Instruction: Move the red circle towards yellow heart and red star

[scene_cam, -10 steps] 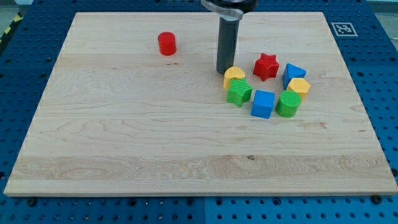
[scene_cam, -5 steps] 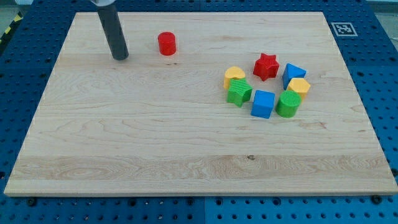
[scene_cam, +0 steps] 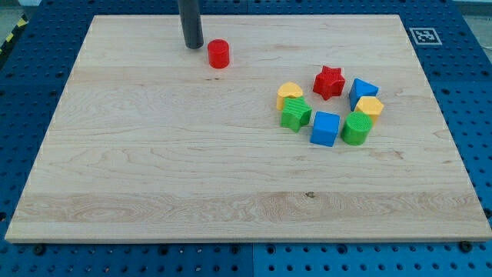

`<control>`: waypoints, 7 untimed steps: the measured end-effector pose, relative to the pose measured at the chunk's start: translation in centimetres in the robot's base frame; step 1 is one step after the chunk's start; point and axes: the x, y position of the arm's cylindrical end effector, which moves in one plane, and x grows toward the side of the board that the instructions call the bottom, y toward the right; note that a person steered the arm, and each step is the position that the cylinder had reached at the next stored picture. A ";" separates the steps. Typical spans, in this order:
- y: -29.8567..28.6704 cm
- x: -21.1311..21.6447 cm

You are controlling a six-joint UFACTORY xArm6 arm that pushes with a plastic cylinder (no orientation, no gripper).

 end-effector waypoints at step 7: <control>12.4 2.9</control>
